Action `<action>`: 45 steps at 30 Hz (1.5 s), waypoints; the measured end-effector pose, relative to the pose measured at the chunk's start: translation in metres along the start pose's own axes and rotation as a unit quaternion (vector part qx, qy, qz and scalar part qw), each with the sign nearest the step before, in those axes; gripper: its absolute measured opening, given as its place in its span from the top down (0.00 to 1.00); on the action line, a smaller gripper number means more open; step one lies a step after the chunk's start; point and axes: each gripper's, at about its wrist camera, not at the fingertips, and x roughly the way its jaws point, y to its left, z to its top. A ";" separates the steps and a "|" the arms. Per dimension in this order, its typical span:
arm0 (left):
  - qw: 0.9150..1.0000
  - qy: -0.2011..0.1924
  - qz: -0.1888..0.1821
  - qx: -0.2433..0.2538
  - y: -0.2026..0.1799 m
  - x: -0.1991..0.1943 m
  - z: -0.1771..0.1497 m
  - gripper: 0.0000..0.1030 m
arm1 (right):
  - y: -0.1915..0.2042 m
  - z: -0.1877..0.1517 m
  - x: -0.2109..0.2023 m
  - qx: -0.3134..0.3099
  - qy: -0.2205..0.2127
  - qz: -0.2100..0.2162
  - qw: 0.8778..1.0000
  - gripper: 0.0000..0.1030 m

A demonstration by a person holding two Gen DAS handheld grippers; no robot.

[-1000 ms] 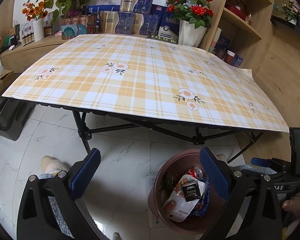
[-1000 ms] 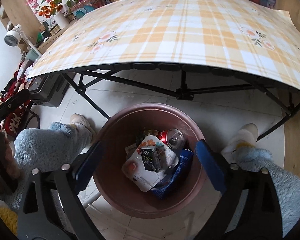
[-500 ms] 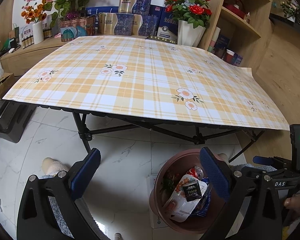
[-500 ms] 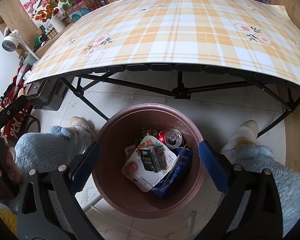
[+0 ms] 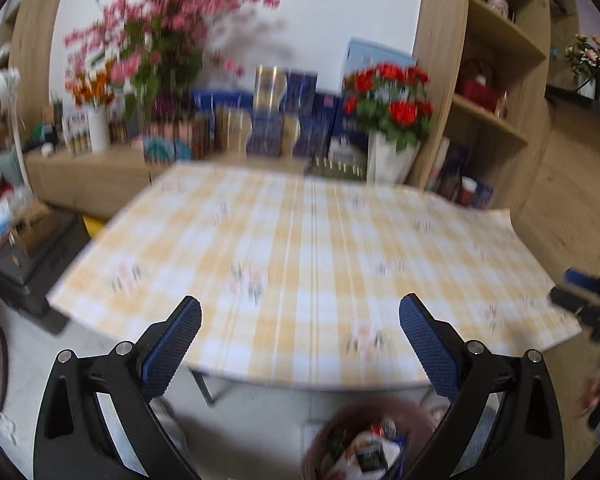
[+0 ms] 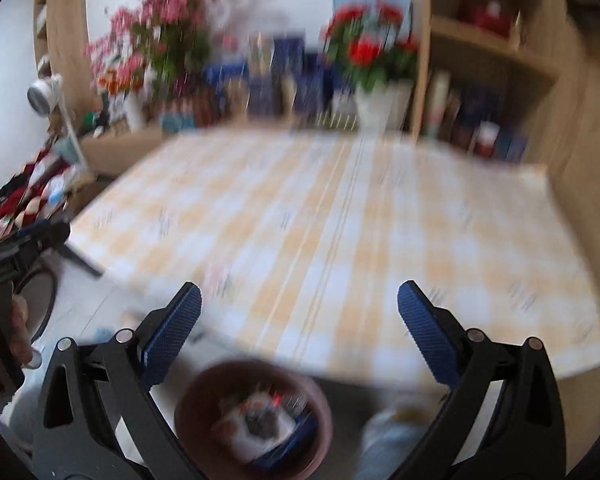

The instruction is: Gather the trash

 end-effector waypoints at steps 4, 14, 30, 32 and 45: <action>0.998 -0.055 0.010 0.029 -0.019 -0.027 0.035 0.06 | -0.014 0.039 -0.035 0.016 -0.049 -0.015 0.999 0.06; 0.987 -0.116 0.046 0.100 -0.065 -0.066 0.067 0.06 | -0.023 0.054 -0.063 0.033 -0.064 -0.021 0.997 0.06; 0.991 -0.099 0.018 0.091 -0.067 -0.075 0.067 0.06 | -0.012 0.051 -0.068 0.032 -0.067 -0.021 0.997 0.06; 0.991 -0.097 0.017 0.090 -0.068 -0.075 0.067 0.06 | -0.012 0.052 -0.069 0.033 -0.067 -0.025 0.997 0.06; 0.990 -0.098 0.026 0.100 -0.071 -0.076 0.064 0.06 | -0.014 0.051 -0.070 0.040 -0.064 -0.030 0.997 0.06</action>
